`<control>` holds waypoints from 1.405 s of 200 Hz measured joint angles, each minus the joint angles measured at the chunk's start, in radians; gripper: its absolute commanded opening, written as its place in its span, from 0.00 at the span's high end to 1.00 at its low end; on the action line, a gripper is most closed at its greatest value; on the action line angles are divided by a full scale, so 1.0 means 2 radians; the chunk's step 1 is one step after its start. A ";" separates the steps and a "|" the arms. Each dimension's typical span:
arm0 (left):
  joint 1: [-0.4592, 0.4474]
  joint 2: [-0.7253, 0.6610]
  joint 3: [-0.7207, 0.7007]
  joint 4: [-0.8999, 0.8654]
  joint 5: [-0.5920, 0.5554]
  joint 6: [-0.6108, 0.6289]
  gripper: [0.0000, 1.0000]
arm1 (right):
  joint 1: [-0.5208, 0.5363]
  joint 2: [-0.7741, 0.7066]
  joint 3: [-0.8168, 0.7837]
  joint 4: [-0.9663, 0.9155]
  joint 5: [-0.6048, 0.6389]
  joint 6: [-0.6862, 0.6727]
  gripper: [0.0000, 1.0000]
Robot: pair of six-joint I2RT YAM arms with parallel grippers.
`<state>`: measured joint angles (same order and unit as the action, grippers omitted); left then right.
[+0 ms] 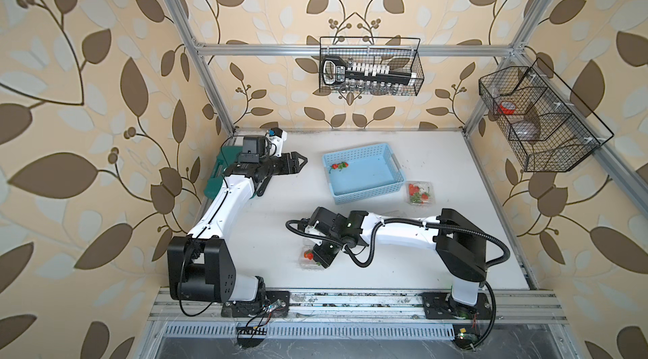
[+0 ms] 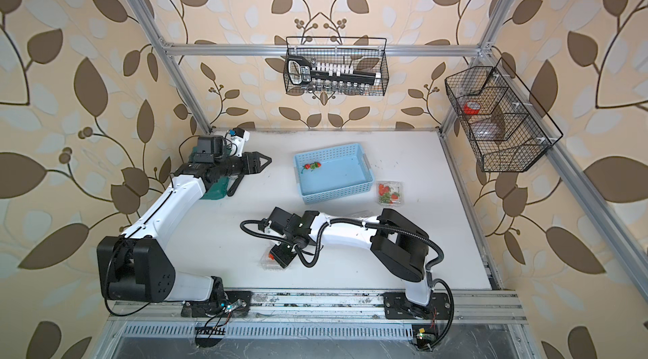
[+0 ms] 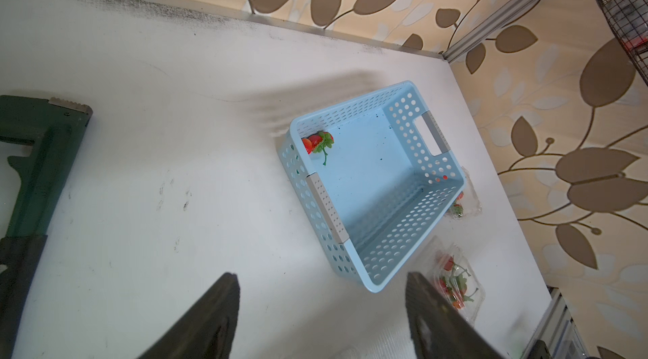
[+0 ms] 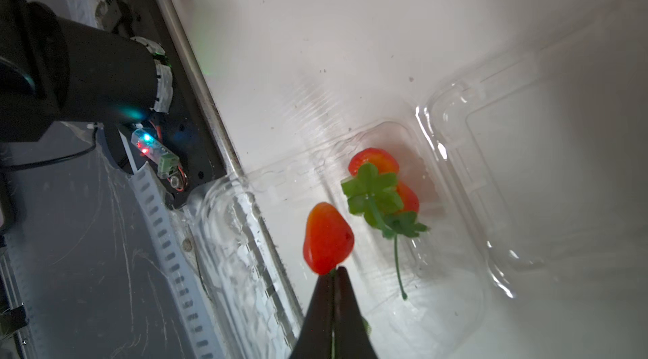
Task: Pack strawberries into containers
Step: Pick up the strawberry from the basket.
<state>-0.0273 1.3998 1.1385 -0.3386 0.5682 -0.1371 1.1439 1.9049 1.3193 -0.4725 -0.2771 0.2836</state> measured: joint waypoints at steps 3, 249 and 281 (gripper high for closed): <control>0.000 0.000 0.000 0.000 0.000 0.000 0.24 | 0.000 0.001 0.000 -0.001 0.000 0.000 0.91; 0.000 0.000 0.000 0.000 0.000 0.000 0.24 | -0.335 0.174 0.249 0.059 0.085 0.053 0.63; 0.000 0.000 0.000 0.000 0.000 0.000 0.24 | -0.344 0.219 0.286 0.061 0.082 0.078 0.63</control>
<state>-0.0273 1.3998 1.1385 -0.3389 0.5682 -0.1371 0.4553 2.3421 1.8912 -0.3500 -0.1139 0.4397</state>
